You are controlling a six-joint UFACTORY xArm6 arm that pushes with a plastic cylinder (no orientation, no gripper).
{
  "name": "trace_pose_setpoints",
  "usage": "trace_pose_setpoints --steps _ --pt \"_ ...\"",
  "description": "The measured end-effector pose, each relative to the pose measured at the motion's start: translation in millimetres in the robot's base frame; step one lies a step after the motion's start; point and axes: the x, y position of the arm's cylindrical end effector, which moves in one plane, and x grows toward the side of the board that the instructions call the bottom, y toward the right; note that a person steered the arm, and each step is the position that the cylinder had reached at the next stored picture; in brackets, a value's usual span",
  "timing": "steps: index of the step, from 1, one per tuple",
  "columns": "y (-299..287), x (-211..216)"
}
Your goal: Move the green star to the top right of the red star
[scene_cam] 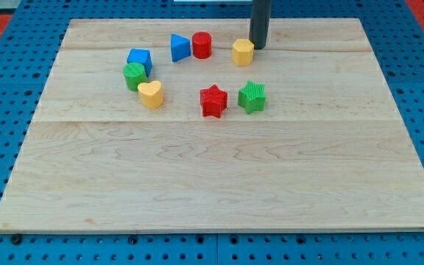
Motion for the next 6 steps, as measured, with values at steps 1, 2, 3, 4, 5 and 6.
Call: trace_pose_setpoints --steps 1,2,3,4,5,6 --pt "35.8 26.2" --pt "41.5 105.5" --pt "59.0 142.3" --pt "42.2 142.3" --pt "33.3 171.0" --pt "-5.7 159.5"
